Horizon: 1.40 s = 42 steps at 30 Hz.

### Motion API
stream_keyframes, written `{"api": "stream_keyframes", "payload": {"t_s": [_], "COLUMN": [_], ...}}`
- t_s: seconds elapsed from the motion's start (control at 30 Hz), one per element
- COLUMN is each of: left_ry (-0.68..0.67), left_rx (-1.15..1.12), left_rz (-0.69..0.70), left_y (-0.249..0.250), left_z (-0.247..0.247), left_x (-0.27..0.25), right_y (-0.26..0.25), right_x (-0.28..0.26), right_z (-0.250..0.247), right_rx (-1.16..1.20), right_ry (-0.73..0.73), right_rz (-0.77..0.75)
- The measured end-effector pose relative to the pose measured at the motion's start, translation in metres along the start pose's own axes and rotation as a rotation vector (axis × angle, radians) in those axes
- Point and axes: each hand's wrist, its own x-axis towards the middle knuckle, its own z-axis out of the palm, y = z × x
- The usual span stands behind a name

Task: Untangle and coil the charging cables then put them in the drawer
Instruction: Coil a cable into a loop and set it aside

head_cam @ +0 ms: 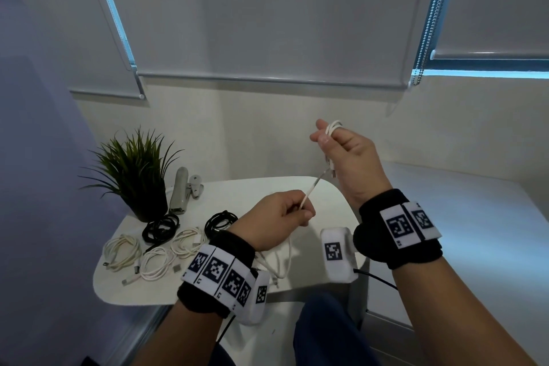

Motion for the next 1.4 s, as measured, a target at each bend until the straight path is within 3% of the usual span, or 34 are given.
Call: {"api": "stream_keyframes", "payload": {"t_s": [0.13, 0.23, 0.4, 0.53, 0.67, 0.87, 1.0, 1.23, 1.33, 1.4], "left_ry": [0.147, 0.325, 0.560, 0.610, 0.605, 0.531, 0.412, 0.167, 0.083, 0.053], "left_rx": [0.011, 0.194, 0.400, 0.384, 0.411, 0.296, 0.244, 0.293, 0.241, 0.212], "left_rz": [0.002, 0.080, 0.191, 0.202, 0.150, 0.035, 0.004, -0.038, -0.014, 0.029], "left_y": [0.002, 0.002, -0.007, -0.010, -0.017, -0.023, -0.020, -0.019, -0.019, -0.017], "left_z": [-0.005, -0.012, -0.023, -0.025, -0.022, -0.017, -0.012, -0.001, 0.003, 0.002], "left_x": [0.000, 0.004, 0.007, 0.008, 0.010, 0.010, 0.008, 0.011, 0.006, 0.004], "right_y": [0.011, 0.010, 0.004, 0.000, -0.004, -0.006, -0.011, -0.024, -0.021, -0.016], "right_x": [0.002, 0.000, -0.007, -0.012, -0.013, -0.011, -0.008, -0.001, 0.004, 0.005], "right_z": [-0.001, 0.001, 0.005, 0.008, 0.009, 0.012, 0.012, 0.009, 0.005, 0.003], "right_rx": [-0.378, -0.622, -0.645, -0.703, -0.619, -0.204, 0.027, 0.515, 0.560, 0.459], "right_ry": [-0.037, -0.134, -0.349, -0.457, -0.468, -0.386, -0.350, -0.149, -0.038, 0.022], "right_rz": [-0.108, -0.107, 0.091, 0.083, 0.168, 0.157, 0.184, 0.234, 0.197, 0.138]}}
